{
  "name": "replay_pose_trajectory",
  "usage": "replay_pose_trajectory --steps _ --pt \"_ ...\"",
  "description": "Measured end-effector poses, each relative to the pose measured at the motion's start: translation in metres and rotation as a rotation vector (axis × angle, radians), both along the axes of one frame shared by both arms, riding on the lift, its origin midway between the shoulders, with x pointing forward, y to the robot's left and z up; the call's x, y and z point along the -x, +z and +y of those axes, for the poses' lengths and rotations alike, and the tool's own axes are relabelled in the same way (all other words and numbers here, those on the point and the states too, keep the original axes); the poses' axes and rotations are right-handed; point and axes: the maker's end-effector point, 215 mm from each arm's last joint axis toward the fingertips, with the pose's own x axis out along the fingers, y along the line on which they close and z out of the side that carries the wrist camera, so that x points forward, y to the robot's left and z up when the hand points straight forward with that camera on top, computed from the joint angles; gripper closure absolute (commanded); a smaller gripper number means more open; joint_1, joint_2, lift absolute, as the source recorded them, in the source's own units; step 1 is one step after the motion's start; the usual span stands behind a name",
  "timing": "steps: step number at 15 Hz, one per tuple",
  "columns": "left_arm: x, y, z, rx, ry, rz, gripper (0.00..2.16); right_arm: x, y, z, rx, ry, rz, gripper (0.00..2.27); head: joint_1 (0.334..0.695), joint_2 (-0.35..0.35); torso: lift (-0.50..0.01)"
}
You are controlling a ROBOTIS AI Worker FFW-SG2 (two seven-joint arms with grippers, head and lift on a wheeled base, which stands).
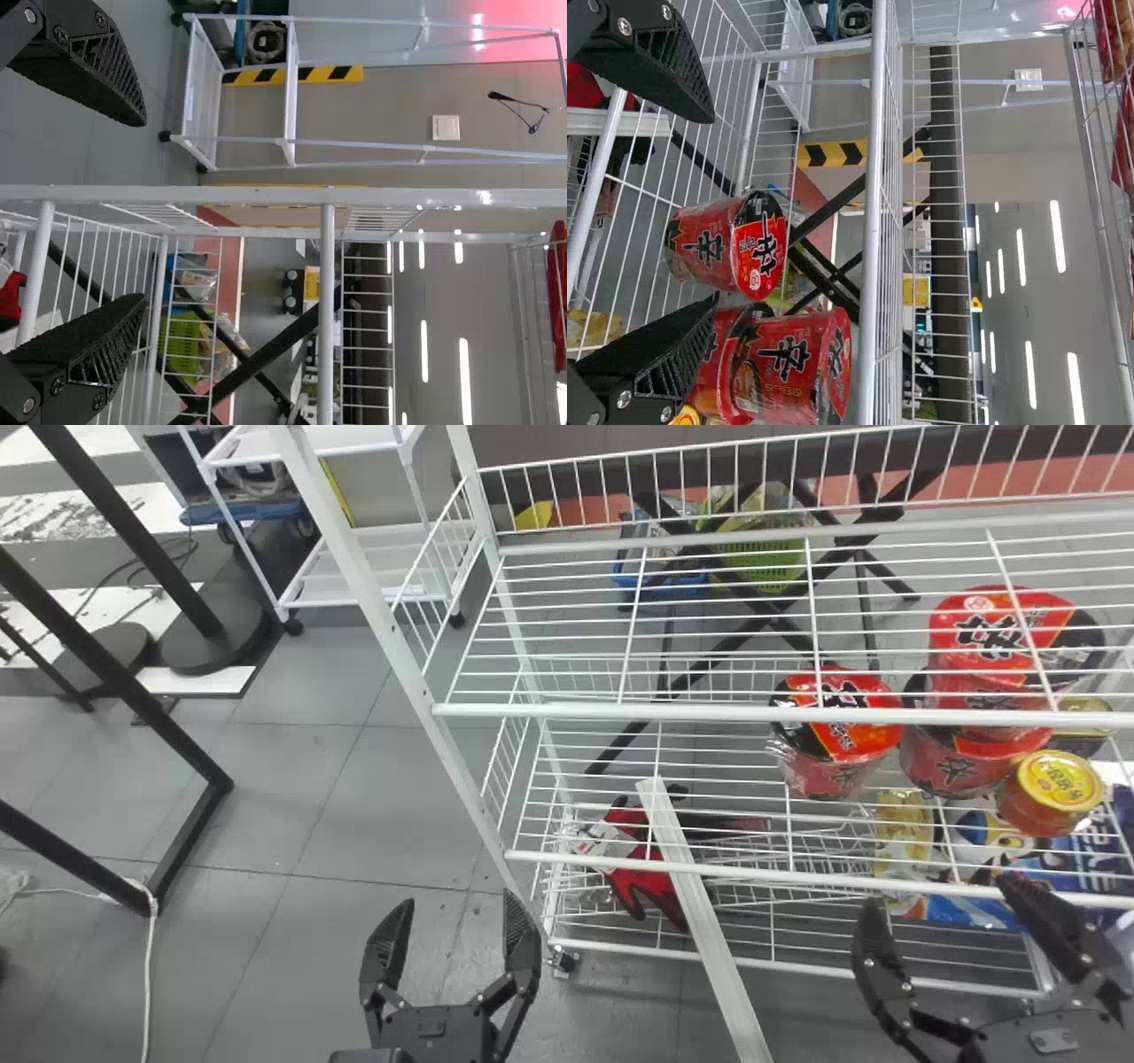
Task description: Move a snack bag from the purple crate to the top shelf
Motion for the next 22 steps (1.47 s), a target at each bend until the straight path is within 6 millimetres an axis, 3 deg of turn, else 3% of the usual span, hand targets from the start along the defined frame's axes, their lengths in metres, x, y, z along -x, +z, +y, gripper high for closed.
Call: replay_pose_trajectory --steps 14,18,22 --pt "0.0 -0.001 0.002 0.001 0.006 0.0 0.12 -0.002 0.007 -0.003 -0.057 0.024 -0.009 0.08 0.695 0.237 -0.454" --pt "0.0 -0.001 0.002 0.002 0.008 0.0 0.12 0.01 0.043 -0.002 -0.059 0.031 -0.152 0.08 0.695 0.244 -0.454" --pt "0.0 -0.004 0.002 0.002 0.009 0.003 0.12 0.015 0.045 -0.003 -0.063 0.033 -0.126 0.08 0.695 0.245 -0.454"
